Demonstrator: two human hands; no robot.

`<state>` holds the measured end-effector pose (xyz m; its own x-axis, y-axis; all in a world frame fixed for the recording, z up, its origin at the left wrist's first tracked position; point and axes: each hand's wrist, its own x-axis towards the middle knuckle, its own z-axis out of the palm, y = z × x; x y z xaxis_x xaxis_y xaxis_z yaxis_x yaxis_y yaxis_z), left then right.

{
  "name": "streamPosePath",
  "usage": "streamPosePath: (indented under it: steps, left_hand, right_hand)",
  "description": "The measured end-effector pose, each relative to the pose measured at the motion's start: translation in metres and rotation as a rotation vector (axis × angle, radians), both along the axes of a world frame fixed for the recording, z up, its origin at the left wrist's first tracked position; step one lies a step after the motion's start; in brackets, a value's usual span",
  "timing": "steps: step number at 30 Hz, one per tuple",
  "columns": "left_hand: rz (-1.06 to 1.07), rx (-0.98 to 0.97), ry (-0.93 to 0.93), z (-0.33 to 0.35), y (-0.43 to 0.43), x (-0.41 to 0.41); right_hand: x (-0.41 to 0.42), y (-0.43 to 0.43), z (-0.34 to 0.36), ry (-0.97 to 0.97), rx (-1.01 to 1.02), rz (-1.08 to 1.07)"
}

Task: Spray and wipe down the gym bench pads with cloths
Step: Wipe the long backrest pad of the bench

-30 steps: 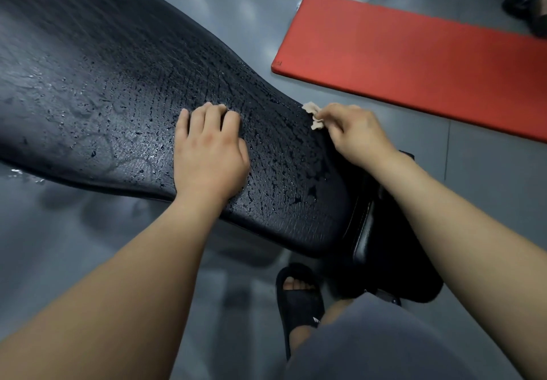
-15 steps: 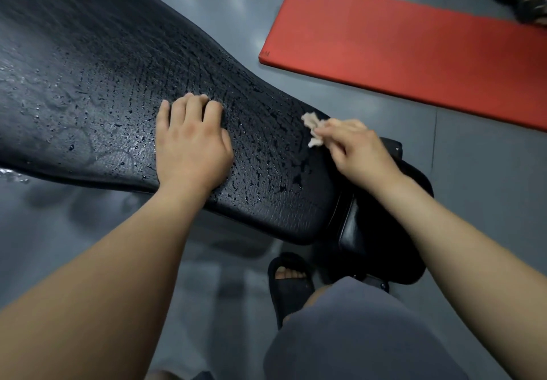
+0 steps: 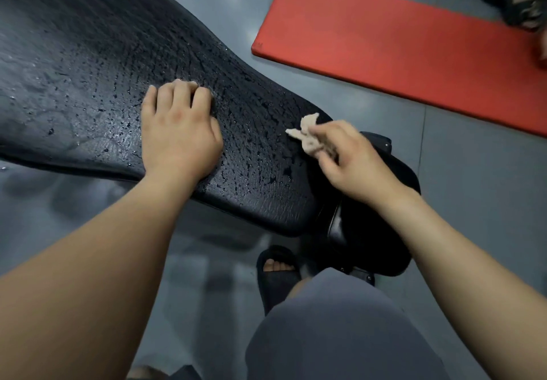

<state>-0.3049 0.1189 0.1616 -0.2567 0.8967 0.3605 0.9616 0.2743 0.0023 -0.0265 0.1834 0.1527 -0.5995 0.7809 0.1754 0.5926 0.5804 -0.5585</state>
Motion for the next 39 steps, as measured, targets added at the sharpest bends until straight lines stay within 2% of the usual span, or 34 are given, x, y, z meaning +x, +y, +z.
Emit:
streamPosePath:
  steps: [3,4,5,7,9,11,13,15,18,21,24,28,32,34,36,39]
  left_hand:
    - [0.003,0.0,0.004,0.0,0.0,0.0]
    - [0.003,-0.001,0.003,0.0,0.0,-0.001]
    - [0.003,0.0,0.002,0.0,0.0,-0.001]
    - [0.004,0.002,-0.001,0.0,0.0,-0.001]
    - [0.007,0.002,-0.001,-0.001,0.0,0.0]
    - [0.006,0.002,0.005,-0.002,0.0,0.0]
    - [0.002,-0.001,0.006,-0.002,0.0,-0.001]
    - [0.001,0.0,0.003,-0.002,0.0,-0.001]
    - [0.005,0.002,0.0,-0.002,0.0,-0.002]
    - [0.004,0.002,0.003,-0.003,0.001,-0.002]
    - [0.005,0.004,0.007,-0.003,0.002,-0.002]
    - [0.009,-0.002,0.009,-0.004,0.002,-0.002]
    - [0.012,-0.005,0.005,-0.003,0.002,-0.001]
    - [0.015,-0.009,0.001,-0.002,0.002,-0.001]
    - [0.015,-0.01,-0.001,-0.002,0.001,-0.001]
    - [0.012,-0.009,-0.003,-0.002,0.002,0.0]
  right_hand:
    - [-0.016,0.01,0.018,0.305,-0.349,-0.102]
    - [-0.02,0.014,0.018,0.348,-0.431,-0.132]
    - [-0.022,0.018,0.016,0.311,-0.451,-0.185]
    - [-0.018,0.025,0.005,0.121,-0.332,-0.346]
    - [-0.014,0.026,0.001,0.069,-0.217,-0.421]
    - [-0.014,0.025,0.001,0.091,-0.196,-0.308]
    - [-0.018,0.024,-0.002,-0.013,-0.154,-0.128]
    - [-0.02,0.03,-0.01,-0.061,-0.07,-0.06]
    - [-0.017,0.057,-0.016,0.001,-0.017,-0.207]
    - [-0.007,0.071,-0.022,-0.088,-0.011,-0.289]
    - [-0.001,0.044,-0.024,-0.163,0.069,-0.279]
    - [-0.002,-0.014,-0.02,-0.161,0.188,-0.161]
    - [-0.018,-0.027,-0.012,-0.166,0.162,0.091]
    - [-0.025,-0.003,-0.013,-0.136,0.19,0.014]
    - [-0.024,0.024,-0.017,-0.148,0.191,-0.178]
    - [-0.024,0.016,-0.021,-0.164,0.205,-0.332]
